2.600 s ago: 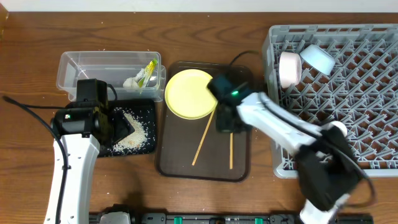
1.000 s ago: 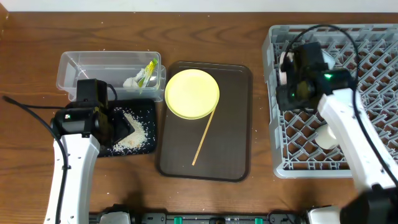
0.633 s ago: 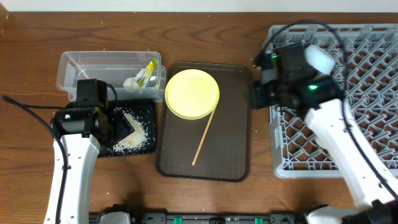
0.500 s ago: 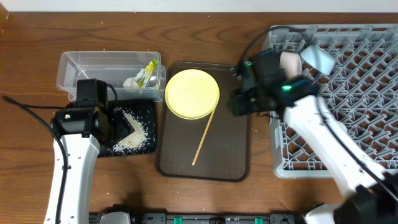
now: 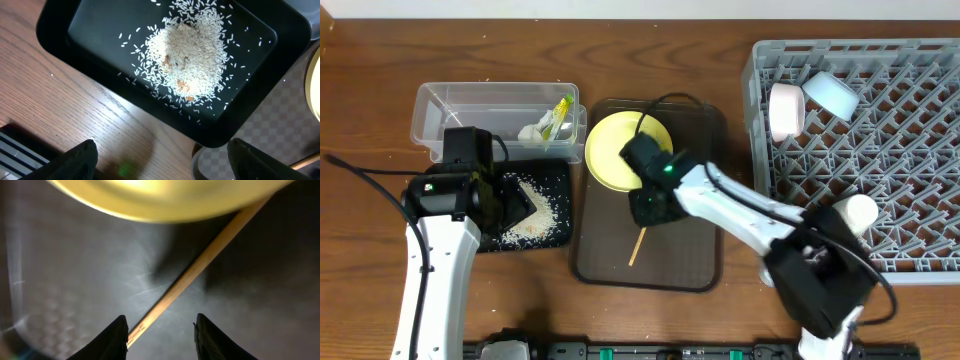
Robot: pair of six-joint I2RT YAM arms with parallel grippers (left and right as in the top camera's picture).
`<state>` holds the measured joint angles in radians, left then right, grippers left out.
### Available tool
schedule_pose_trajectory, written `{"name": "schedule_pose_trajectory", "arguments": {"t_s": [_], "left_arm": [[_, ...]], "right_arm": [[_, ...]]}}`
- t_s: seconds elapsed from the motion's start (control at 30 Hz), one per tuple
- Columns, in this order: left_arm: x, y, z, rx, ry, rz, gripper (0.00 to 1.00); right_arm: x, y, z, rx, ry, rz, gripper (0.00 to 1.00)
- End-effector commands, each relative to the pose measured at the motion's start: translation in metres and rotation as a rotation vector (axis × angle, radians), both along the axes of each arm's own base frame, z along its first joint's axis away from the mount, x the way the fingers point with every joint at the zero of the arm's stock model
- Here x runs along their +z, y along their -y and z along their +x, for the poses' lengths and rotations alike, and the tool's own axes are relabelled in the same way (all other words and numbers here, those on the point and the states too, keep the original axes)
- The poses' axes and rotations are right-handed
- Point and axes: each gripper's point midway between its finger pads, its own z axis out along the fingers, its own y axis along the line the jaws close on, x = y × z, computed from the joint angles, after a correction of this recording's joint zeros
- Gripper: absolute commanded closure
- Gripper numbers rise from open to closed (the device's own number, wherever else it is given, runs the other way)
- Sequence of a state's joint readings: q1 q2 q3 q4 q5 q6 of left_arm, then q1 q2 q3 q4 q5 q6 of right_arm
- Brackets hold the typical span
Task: Sort waste into correct bins and load items into the dishwasher rack
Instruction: 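Return the right gripper to the tray and pinch the second chopstick, then carry the second chopstick into the rack and release it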
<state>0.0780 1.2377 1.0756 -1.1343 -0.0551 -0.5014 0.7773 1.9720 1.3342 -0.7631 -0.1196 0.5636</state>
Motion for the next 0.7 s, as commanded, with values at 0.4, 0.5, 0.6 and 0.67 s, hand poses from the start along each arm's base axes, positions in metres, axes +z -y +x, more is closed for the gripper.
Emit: {"name": "schedule_pose_trajectory", "arguments": {"t_s": [0.4, 0.5, 0.6, 0.67], "left_arm": [[0.002, -0.002, 0.0, 0.019, 0.005, 0.003, 0.14], [0.002, -0.002, 0.0, 0.019, 0.005, 0.003, 0.14], [0.002, -0.002, 0.0, 0.019, 0.005, 0.003, 0.14], [0.002, -0.002, 0.0, 0.019, 0.005, 0.003, 0.14]], "right_arm": [[-0.014, 0.041, 0.007, -0.169, -0.021, -0.166, 0.99], [-0.001, 0.059, 0.018, -0.187, -0.016, -0.161, 0.99], [0.018, 0.078, 0.031, -0.197, 0.009, -0.143, 0.99], [0.036, 0.093, 0.039, -0.203, 0.037, -0.126, 0.99]]}}
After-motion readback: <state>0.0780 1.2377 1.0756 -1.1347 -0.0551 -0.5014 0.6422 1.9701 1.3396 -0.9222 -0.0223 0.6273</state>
